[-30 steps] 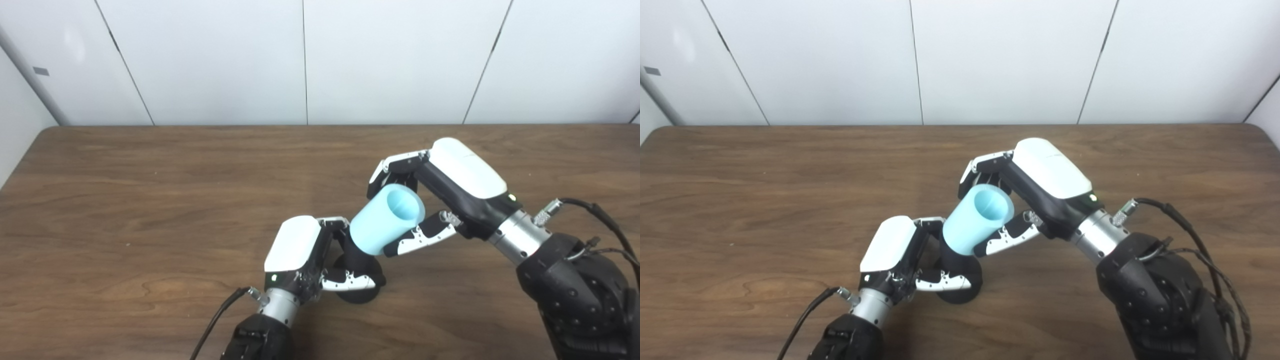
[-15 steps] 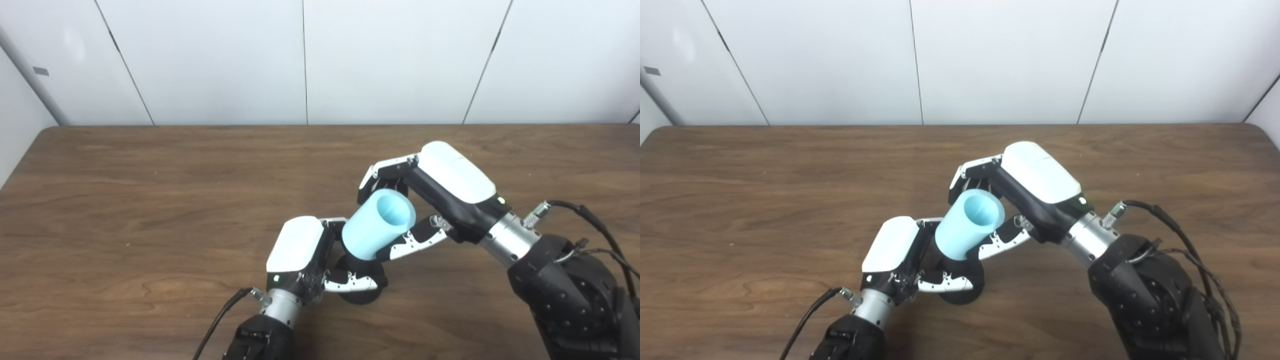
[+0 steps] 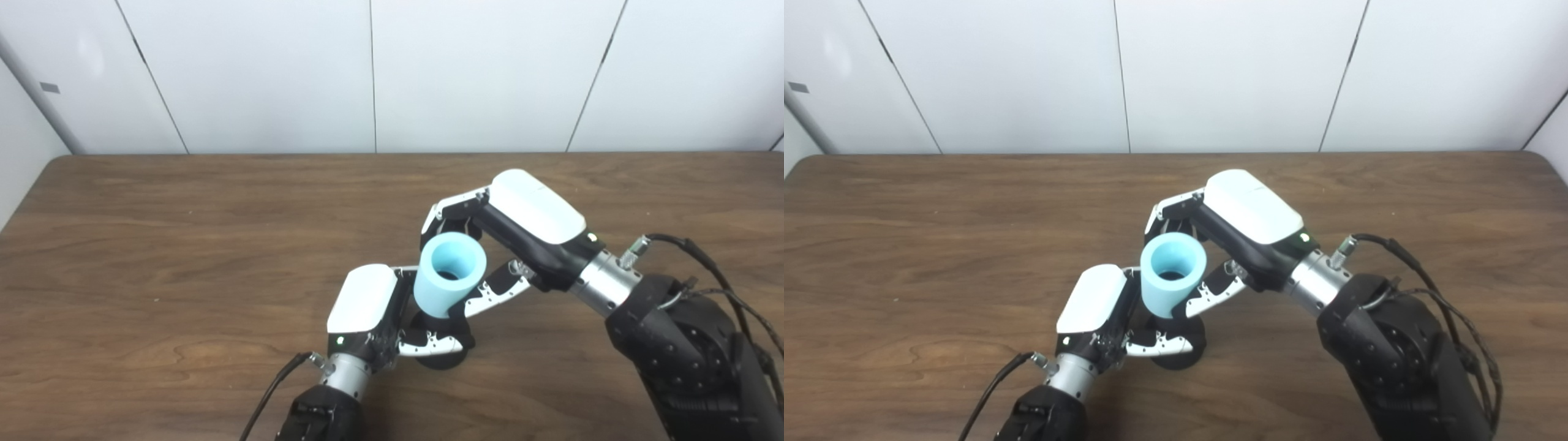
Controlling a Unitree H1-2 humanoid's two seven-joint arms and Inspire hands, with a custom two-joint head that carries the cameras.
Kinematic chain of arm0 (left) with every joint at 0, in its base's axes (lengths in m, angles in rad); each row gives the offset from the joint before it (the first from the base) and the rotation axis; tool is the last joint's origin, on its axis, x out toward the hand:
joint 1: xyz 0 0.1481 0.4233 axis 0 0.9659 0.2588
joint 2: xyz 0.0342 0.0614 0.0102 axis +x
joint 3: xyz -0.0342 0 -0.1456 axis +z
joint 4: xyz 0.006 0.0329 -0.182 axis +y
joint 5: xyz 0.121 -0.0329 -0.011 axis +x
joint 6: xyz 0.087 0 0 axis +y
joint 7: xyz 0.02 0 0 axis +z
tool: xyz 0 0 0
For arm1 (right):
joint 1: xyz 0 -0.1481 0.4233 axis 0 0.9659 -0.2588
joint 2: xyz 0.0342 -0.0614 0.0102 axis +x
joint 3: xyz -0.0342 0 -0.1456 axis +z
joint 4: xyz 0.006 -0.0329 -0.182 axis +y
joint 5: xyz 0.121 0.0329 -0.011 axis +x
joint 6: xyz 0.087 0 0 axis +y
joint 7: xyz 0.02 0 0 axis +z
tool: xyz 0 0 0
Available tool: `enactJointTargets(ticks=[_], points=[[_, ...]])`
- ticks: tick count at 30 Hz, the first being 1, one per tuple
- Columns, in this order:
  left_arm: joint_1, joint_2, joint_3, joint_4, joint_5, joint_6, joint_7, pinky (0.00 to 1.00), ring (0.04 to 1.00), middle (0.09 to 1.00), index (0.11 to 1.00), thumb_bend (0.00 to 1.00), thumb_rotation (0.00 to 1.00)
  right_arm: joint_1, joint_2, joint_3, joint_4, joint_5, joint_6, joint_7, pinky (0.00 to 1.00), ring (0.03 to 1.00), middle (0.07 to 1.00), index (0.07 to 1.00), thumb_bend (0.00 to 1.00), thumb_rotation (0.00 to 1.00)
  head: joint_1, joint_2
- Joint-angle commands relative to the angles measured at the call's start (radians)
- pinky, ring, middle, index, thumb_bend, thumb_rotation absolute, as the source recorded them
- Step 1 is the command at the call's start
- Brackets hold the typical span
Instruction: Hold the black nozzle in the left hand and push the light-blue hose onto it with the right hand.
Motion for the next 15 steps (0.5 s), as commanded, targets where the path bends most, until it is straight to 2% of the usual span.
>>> enactJointTargets(ticks=[1,8,10,12,14,15], points=[[0.008,-0.004,-0.025,0.029,0.011,0.003,-0.037,0.69,0.631,0.508,0.477,0.52,0.0,-0.048,-0.02,0.004,-0.001,-0.01,0.005,0.03,0.35,0.44,0.444,0.512,0.53,0.0,0.001,0.001],[0.01,-0.001,-0.04,0.037,0.015,-0.001,-0.038,0.69,0.635,0.493,0.485,0.52,0.0,-0.123,-0.067,0.019,-0.013,-0.023,0.058,0.162,0.35,0.431,0.434,0.508,0.53,0.0,0.0,0.006],[0.01,-0.001,-0.042,0.041,0.013,-0.002,-0.035,0.69,0.633,0.482,0.491,0.52,0.0,-0.147,-0.078,0.026,-0.014,-0.027,0.067,0.195,0.38,0.439,0.439,0.506,0.53,0.0,-0.003,0.007],[0.011,-0.004,-0.043,0.045,0.01,-0.002,-0.03,0.69,0.632,0.483,0.491,0.53,0.0,-0.17,-0.088,0.034,-0.012,-0.024,0.078,0.224,0.38,0.401,0.432,0.506,0.53,0.0,-0.004,0.007],[0.012,-0.007,-0.045,0.048,0.012,0.0,-0.026,0.69,0.633,0.495,0.484,0.52,0.0,-0.186,-0.094,0.038,-0.01,-0.018,0.096,0.247,0.31,0.337,0.411,0.502,0.53,0.0,-0.003,0.006],[0.012,-0.009,-0.046,0.05,0.014,0.0,-0.024,0.69,0.633,0.496,0.483,0.52,0.0,-0.19,-0.095,0.038,-0.006,-0.017,0.099,0.251,0.28,0.307,0.441,0.492,0.53,0.0,-0.002,0.007]])
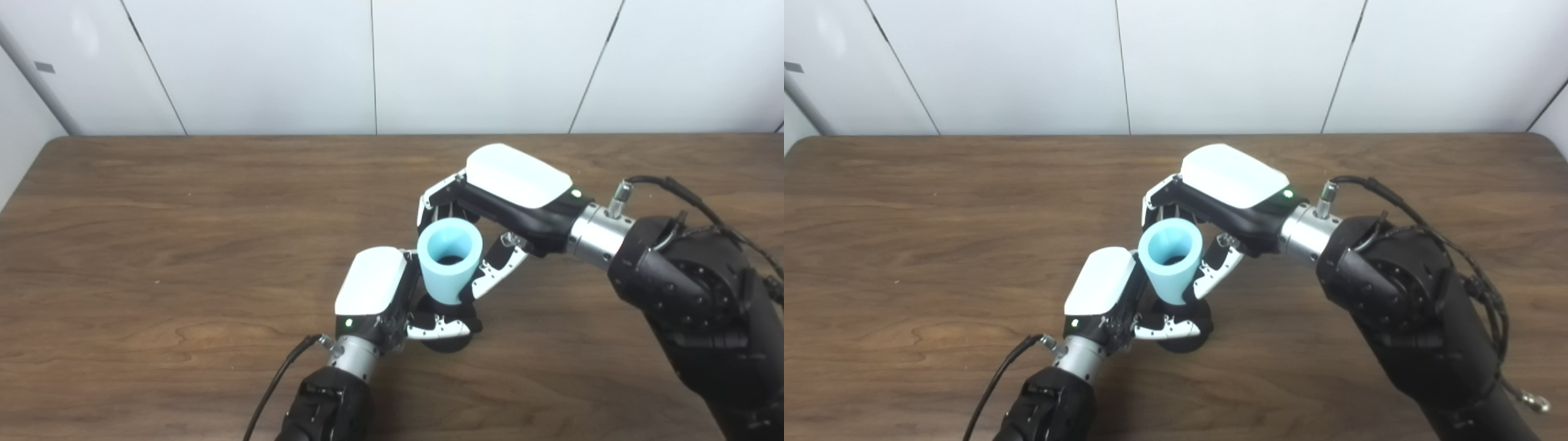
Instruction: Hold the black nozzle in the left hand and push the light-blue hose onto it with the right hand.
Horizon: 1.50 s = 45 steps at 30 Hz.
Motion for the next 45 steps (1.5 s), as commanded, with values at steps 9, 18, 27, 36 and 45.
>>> enactJointTargets(ticks=[9,18,27,36,45], points=[[0.02,0.001,-0.019,0.041,-0.006,-0.007,-0.021,0.69,0.633,0.494,0.484,0.52,0.0,0.001,-0.028,-0.016,0.022,0.01,0.012,-0.007,0.44,0.484,0.468,0.511,0.53,0.0,0.003,0.001],[0.02,0.006,-0.009,0.031,-0.009,0.0,-0.029,0.71,0.645,0.493,0.486,0.52,0.0,0.034,-0.034,-0.031,0.011,0.033,0.004,-0.03,0.7,0.783,0.785,0.76,1.0,0.29,-0.009,-0.003],[0.024,0.012,-0.002,0.022,-0.013,-0.005,-0.037,0.7,0.641,0.496,0.485,0.52,0.0,0.042,-0.057,-0.069,-0.055,0.032,0.028,-0.01,0.76,0.859,0.855,0.825,1.0,0.34,-0.014,-0.004],[0.025,0.026,0.005,0.015,-0.01,-0.013,-0.049,0.69,0.633,0.502,0.479,0.52,0.0,0.054,-0.094,-0.148,-0.161,0.121,0.115,0.01,0.85,0.941,0.934,0.925,1.0,0.42,-0.018,-0.006],[0.025,0.033,0.028,0.012,-0.053,-0.019,-0.044,0.69,0.631,0.505,0.476,0.52,0.0,0.054,-0.17,-0.169,-0.25,0.16,0.182,0.032,0.89,0.956,0.932,0.928,1.0,0.5,-0.025,-0.005]])
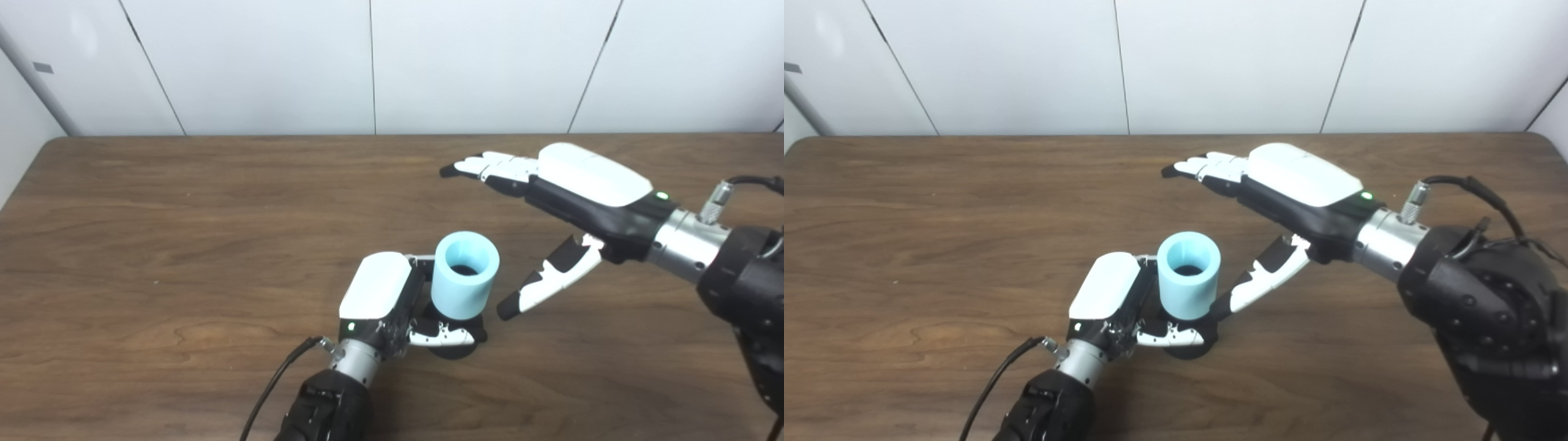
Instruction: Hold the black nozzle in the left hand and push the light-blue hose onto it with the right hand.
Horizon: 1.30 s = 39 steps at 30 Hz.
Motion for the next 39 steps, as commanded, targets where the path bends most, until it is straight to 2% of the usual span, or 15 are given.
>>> enactJointTargets(ticks=[1,3,5,8,14,17,20,23,32,39], points=[[0.017,0.017,0.008,0.008,0.0,0.02,-0.038,0.69,0.627,0.504,0.476,0.52,0.0,-0.006,-0.016,-0.011,-0.047,-0.007,-0.015,-0.024,0.89,0.956,0.93,0.925,0.98,0.53,0.0,0.0],[0.016,0.018,0.013,0.008,-0.002,0.022,-0.038,0.68,0.625,0.502,0.478,0.52,0.0,0.022,-0.014,-0.003,-0.061,-0.019,-0.043,-0.039,0.89,0.956,0.933,0.924,0.94,0.6,0.0,0.0],[0.015,0.018,0.014,0.009,0.0,0.021,-0.037,0.69,0.626,0.504,0.476,0.52,0.0,0.058,-0.008,0.004,-0.068,-0.029,-0.085,-0.06,0.93,0.979,0.961,0.941,0.88,0.68,0.0,0.0],[0.016,0.02,0.015,0.007,0.001,0.023,-0.04,0.69,0.623,0.504,0.477,0.52,0.0,0.124,0.003,0.008,-0.068,-0.041,-0.161,-0.103,0.96,0.997,0.992,0.957,0.82,0.74,0.005,0.002],[0.017,0.026,0.019,-0.003,-0.007,0.028,-0.055,0.69,0.632,0.5,0.48,0.52,0.0,0.221,0.03,0.009,-0.059,-0.062,-0.315,-0.179,1.0,1.0,1.0,0.96,0.77,0.86,-0.003,0.004],[0.017,0.024,0.021,-0.001,-0.006,0.026,-0.058,0.69,0.633,0.498,0.481,0.52,0.0,0.249,0.039,0.011,-0.06,-0.089,-0.369,-0.19,1.0,1.0,1.0,0.957,0.75,0.92,-0.004,0.004],[0.017,0.023,0.019,0.002,-0.004,0.022,-0.054,0.68,0.624,0.492,0.485,0.52,0.0,0.265,0.05,0.01,-0.062,-0.116,-0.393,-0.184,1.0,1.0,1.0,0.966,0.72,0.86,-0.004,0.004],[0.019,0.022,0.018,0.001,-0.002,0.022,-0.053,0.68,0.625,0.495,0.482,0.52,0.0,0.279,0.057,0.006,-0.056,-0.132,-0.412,-0.184,0.99,1.0,1.0,0.97,0.71,0.83,0.002,0.006],[0.018,0.022,0.02,0.0,-0.01,0.024,-0.062,0.69,0.625,0.497,0.481,0.52,0.0,0.304,0.074,-0.007,-0.031,-0.144,-0.452,-0.2,0.97,1.0,1.0,0.952,0.68,0.88,-0.002,0.01],[0.016,0.019,0.016,0.0,-0.006,0.023,-0.062,0.68,0.624,0.495,0.482,0.52,0.0,0.302,0.074,-0.017,-0.024,-0.139,-0.45,-0.187,0.98,1.0,1.0,0.948,0.68,0.88,0.0,0.011]])
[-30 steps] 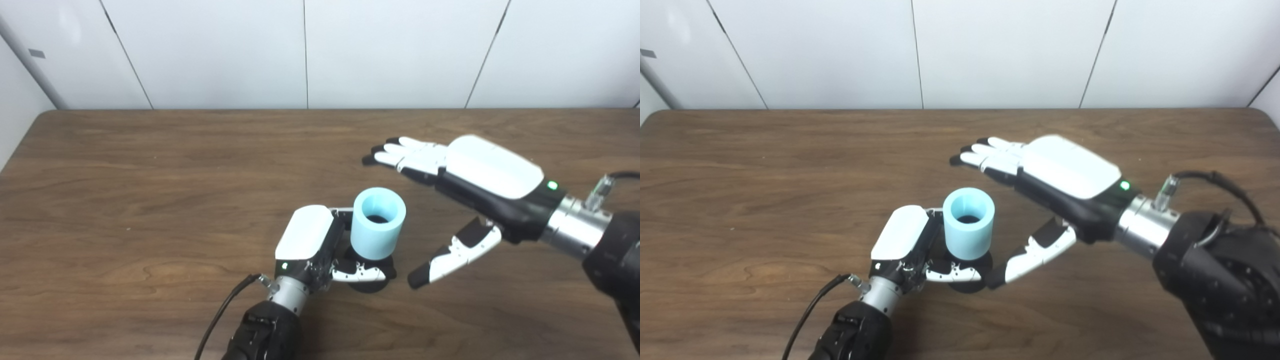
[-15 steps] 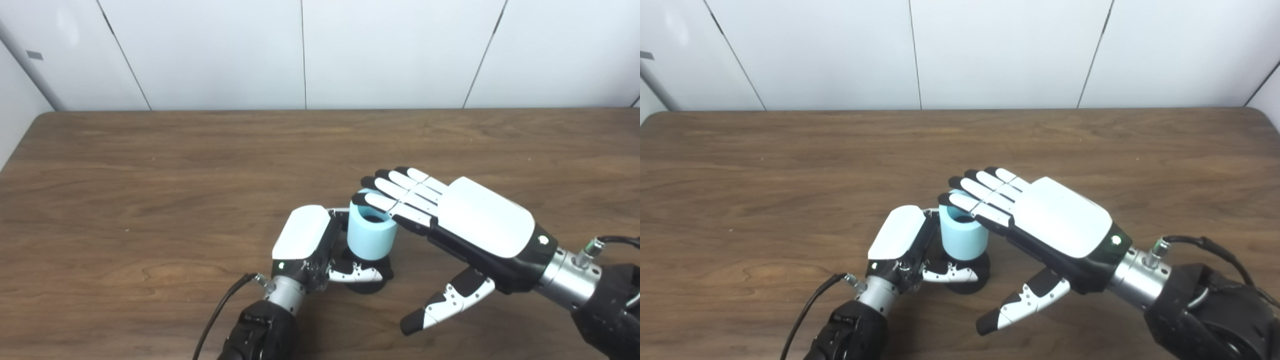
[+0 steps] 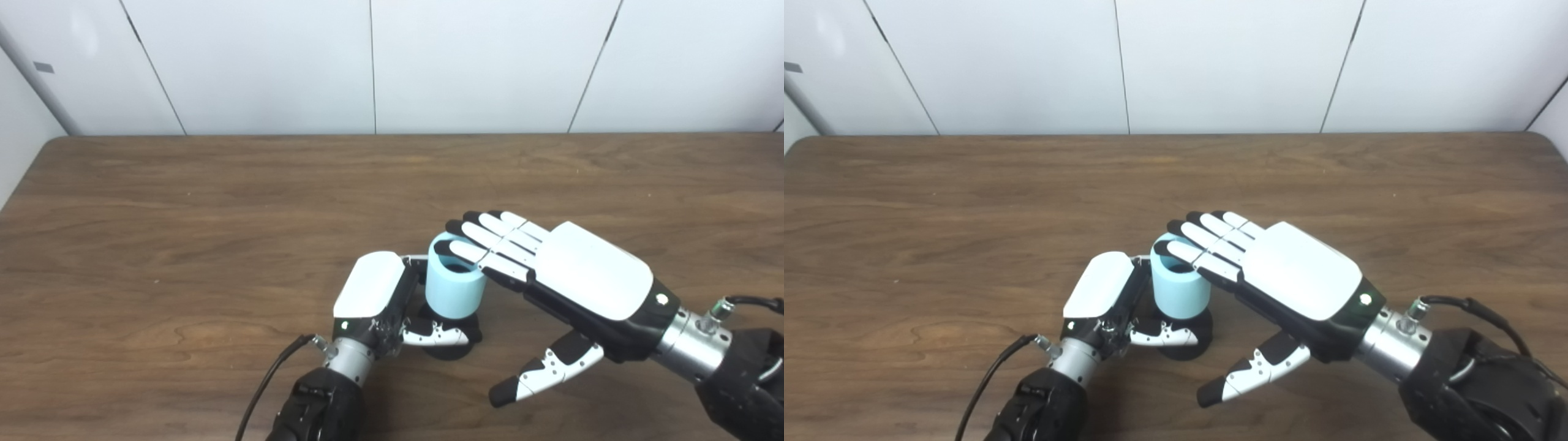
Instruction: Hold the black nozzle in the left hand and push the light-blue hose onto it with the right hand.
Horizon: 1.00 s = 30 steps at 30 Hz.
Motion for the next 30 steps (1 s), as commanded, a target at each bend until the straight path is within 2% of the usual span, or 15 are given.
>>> enactJointTargets(ticks=[1,21,30], points=[[0.014,0.012,-0.004,0.014,0.018,0.021,-0.033,0.68,0.622,0.493,0.484,0.52,0.0,-0.015,-0.002,-0.015,-0.006,0.011,-0.015,-0.022,0.97,1.0,1.0,0.946,0.68,0.88,0.001,0.001],[0.013,0.005,-0.005,0.016,0.022,0.03,-0.037,0.69,0.628,0.5,0.48,0.52,0.0,-0.001,0.027,0.012,-0.003,0.016,-0.018,-0.013,0.9,0.975,0.991,0.941,0.69,0.84,0.003,0.011],[0.012,0.003,-0.009,0.015,0.026,0.036,-0.045,0.69,0.639,0.508,0.475,0.52,0.0,-0.008,0.027,0.011,-0.005,0.021,-0.003,-0.001,0.89,0.975,0.992,0.942,0.68,0.84,0.006,0.016]])
